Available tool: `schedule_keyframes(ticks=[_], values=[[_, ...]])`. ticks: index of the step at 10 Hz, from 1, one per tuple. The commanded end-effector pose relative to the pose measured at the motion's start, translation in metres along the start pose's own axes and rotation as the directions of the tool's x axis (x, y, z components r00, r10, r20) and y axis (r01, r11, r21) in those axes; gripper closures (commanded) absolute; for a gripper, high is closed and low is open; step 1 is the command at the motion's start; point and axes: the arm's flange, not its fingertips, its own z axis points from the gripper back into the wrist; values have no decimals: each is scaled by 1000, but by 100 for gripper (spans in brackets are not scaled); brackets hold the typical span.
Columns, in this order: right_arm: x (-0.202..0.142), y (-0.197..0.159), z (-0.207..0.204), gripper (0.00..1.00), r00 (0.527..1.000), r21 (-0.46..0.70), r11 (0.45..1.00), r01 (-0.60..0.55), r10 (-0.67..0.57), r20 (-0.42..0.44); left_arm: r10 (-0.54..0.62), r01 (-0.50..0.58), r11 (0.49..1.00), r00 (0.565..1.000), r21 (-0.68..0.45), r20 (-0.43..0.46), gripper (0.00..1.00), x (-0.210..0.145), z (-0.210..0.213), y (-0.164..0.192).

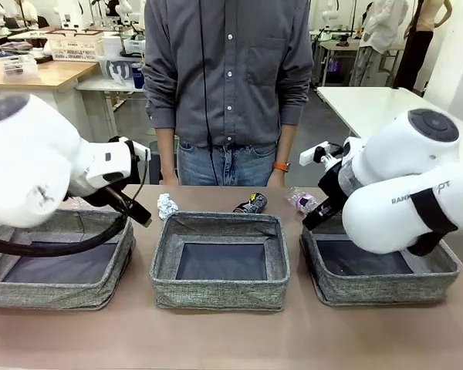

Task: Sort the waste into the appropriate baskets.
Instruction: Pick up the waste item pointed out by the person.

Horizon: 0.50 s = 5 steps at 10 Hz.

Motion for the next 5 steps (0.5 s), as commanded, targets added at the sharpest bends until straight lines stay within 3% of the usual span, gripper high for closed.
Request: schedule_keyframes(ticks=[1, 3, 4, 5], values=[[23, -3, 96, 0, 1000, -54, 999, 9, -9, 2, 71, -70, 995, 997, 75, -15, 0, 3, 113, 3], [13, 3, 149, 0, 994, -12, 1000, -17, 19, 111, 37, -36, 984, 999, 176, 0, 0, -14, 144, -7], [3, 5, 160, 0, 986, -52, 999, 8, 0, 168, 48, -55, 988, 998, 147, 50, 0, -17, 141, -8], [20, -1, 133, 0, 997, -40, 999, -8, 11, 77, 45, -46, 991, 999, 128, 9, 0, -9, 144, 2]])
